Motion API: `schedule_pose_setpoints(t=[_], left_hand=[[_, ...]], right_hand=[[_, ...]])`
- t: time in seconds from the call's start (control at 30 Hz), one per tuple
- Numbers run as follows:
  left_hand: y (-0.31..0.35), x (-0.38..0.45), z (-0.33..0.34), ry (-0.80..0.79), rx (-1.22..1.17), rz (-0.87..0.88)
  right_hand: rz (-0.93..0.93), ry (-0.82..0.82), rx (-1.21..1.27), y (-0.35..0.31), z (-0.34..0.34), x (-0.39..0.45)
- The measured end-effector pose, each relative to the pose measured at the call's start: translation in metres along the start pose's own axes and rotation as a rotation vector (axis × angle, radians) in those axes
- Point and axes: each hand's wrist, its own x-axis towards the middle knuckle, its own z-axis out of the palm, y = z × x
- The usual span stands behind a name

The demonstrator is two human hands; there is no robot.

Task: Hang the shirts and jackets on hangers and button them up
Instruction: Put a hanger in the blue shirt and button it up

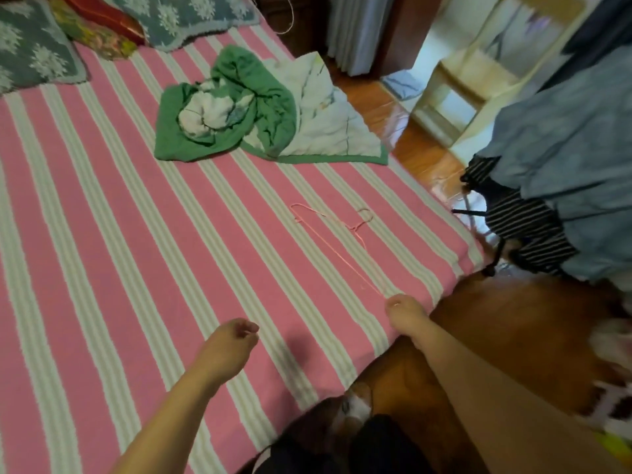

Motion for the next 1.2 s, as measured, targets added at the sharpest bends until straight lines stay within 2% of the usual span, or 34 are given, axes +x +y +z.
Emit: schedule_pose_setpoints(t=[0.07,0.13,0.3,0.4,0.5,0.6,0.7,0.8,0.9,1.0,1.1,1.2], left_hand=[[0.032,0.005,0.017,-0.041,0.051,0.038],[0.077,0.006,0.038,-0.052,0.102,0.116],[0.21,-0.007,0.119,-0.025,0.156,0.333],[0.286,-0.024,0.2,-0.012,0.083,0.459],[0.355,-0.06,0.301,-0.127,0.014,0.534],[0.418,-0.09,0.377,-0.208,-0.01,0.656],[0.466,-0.099,0.422,-0.242,-0.041,0.747],[0.498,-0.084,0.452,-0.279,-0.039,0.746],[0.527,-0.054,0.474,-0.372,-0.055,0.641],[0.573,-0.015,0.5,-0.359,-0.064,0.592],[0.646,0.015,0.534,-0.334,-0.103,0.644],[0.719,0.03,0.577,-0.349,-0.007,0.732]], right_hand=[[-0.017,-0.042,0.062,0.012,-0.02,-0.002],[-0.001,-0.005,0.213,0.027,-0.058,0.005],[-0.114,0.065,0.558,0.067,-0.193,0.014],[-0.2,0.046,0.674,0.109,-0.276,0.001],[-0.23,0.065,0.673,0.166,-0.367,-0.023],[-0.23,0.254,0.701,0.208,-0.464,-0.029],[-0.258,0.48,0.875,0.243,-0.542,-0.032],[-0.278,0.548,0.978,0.273,-0.582,-0.018],[-0.247,0.504,0.96,0.299,-0.6,0.01],[-0.196,0.544,0.935,0.321,-0.627,0.042],[-0.137,0.586,1.033,0.341,-0.674,0.071],[-0.125,0.59,1.115,0.36,-0.716,0.094]])
